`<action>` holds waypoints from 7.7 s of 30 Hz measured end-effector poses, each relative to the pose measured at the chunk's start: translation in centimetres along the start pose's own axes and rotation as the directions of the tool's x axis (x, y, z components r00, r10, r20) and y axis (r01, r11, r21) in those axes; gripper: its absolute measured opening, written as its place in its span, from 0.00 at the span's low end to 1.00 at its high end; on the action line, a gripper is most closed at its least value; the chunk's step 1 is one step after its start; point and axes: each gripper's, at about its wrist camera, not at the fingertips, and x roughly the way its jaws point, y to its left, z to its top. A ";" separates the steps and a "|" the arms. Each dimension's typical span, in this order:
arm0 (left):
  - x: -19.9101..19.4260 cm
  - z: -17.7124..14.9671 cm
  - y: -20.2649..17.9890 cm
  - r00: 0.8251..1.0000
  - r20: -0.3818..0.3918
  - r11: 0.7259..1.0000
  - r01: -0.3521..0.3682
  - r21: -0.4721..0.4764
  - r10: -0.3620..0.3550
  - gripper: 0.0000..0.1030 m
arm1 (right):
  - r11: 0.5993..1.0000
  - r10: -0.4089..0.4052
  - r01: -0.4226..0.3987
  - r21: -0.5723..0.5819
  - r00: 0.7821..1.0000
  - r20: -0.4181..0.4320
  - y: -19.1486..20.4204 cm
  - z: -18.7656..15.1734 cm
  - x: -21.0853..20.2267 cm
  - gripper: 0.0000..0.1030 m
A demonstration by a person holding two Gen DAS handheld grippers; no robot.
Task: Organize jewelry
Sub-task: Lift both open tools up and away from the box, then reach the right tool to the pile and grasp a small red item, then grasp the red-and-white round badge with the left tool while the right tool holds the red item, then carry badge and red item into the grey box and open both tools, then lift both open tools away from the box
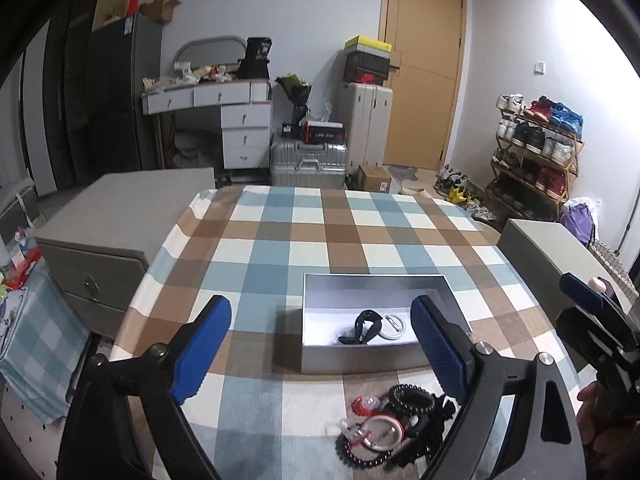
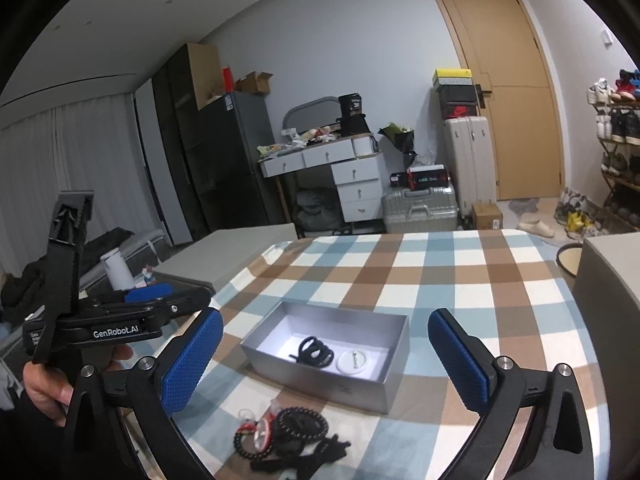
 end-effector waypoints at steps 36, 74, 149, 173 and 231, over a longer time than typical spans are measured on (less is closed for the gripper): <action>-0.6 -12.3 5.1 0.982 -0.183 0.994 0.026 -0.103 -0.045 0.99 | 0.984 0.092 -0.132 -0.121 0.954 -0.286 6.4 -9.2 3.6 0.93; 2.4 -9.4 2.8 0.960 -0.252 0.993 0.118 -0.024 -0.120 0.99 | 0.994 0.090 -0.100 -0.037 0.974 -0.210 3.2 -5.4 3.3 0.04; 5.0 0.7 -0.1 0.945 -0.119 0.949 0.311 0.048 -0.303 0.34 | 0.984 0.176 -0.176 0.009 0.980 -0.093 -0.7 0.7 5.9 0.04; 11.0 1.1 -2.3 0.892 -0.276 0.925 0.379 0.020 -0.359 0.34 | 0.982 0.182 -0.167 0.086 0.958 -0.219 -4.3 -0.6 13.8 0.04; -0.3 -3.4 1.7 1.000 0.029 0.999 0.008 -0.048 -0.006 0.98 | 0.998 0.060 -0.057 0.039 0.994 -0.089 0.1 -2.7 0.8 0.99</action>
